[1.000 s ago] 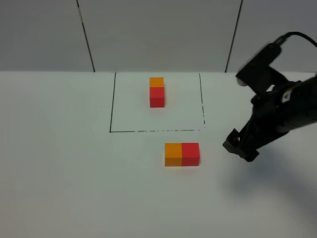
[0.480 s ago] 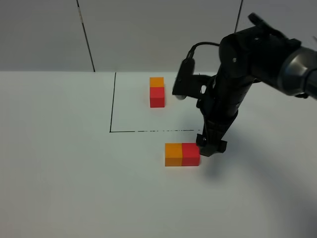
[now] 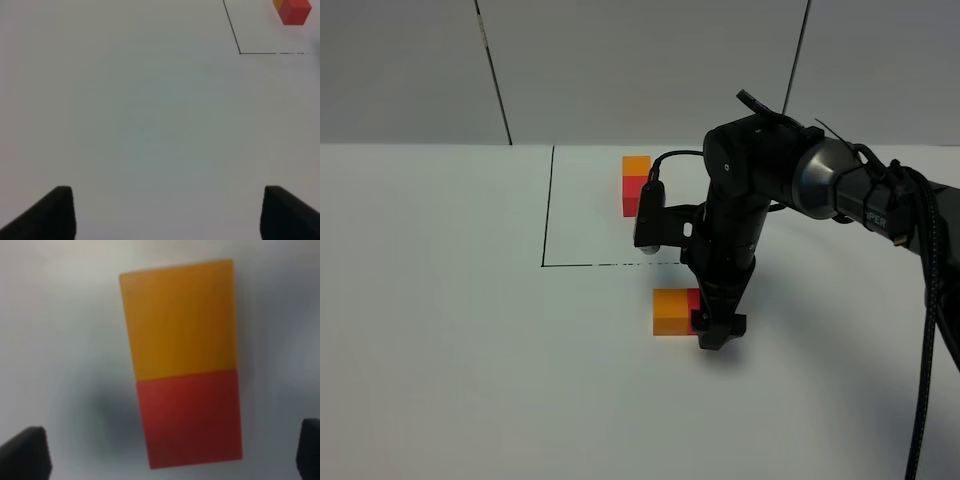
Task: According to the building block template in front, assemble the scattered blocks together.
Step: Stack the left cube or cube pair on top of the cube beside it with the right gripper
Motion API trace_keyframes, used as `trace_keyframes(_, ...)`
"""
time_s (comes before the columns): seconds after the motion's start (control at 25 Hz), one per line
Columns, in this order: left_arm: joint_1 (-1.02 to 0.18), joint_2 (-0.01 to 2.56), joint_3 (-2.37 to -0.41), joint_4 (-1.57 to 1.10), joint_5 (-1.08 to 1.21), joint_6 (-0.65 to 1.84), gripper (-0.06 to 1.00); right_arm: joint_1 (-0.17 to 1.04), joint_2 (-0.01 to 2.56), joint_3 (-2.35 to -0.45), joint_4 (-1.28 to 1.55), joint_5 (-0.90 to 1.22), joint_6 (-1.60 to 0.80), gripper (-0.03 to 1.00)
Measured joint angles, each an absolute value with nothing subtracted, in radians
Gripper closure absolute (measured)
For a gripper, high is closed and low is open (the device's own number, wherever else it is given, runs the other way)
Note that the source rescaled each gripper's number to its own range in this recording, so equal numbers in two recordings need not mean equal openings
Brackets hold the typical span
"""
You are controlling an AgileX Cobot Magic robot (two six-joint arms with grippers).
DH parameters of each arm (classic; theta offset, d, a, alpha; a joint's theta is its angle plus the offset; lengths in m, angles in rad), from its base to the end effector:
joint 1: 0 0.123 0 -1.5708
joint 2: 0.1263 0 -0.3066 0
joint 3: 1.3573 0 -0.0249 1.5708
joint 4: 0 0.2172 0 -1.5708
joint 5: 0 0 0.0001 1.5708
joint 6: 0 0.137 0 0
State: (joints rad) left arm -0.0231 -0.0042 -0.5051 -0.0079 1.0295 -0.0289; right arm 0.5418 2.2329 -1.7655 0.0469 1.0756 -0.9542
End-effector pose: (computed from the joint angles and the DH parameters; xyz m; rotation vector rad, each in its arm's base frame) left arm -0.0143 -0.0006 0.2454 -0.0056 2.0040 -0.0427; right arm 0.3775 0.2338 0.1457 -2.0321 2.2343 0.0273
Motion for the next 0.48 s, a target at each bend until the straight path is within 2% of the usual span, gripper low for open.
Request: trace_keyframes(0.48,-0.023,-0.004,-0.505,-0.008,1.03,-0.029,0.23,0.568,2.314,-1.815,0.05,1.056,-0.975,0.07)
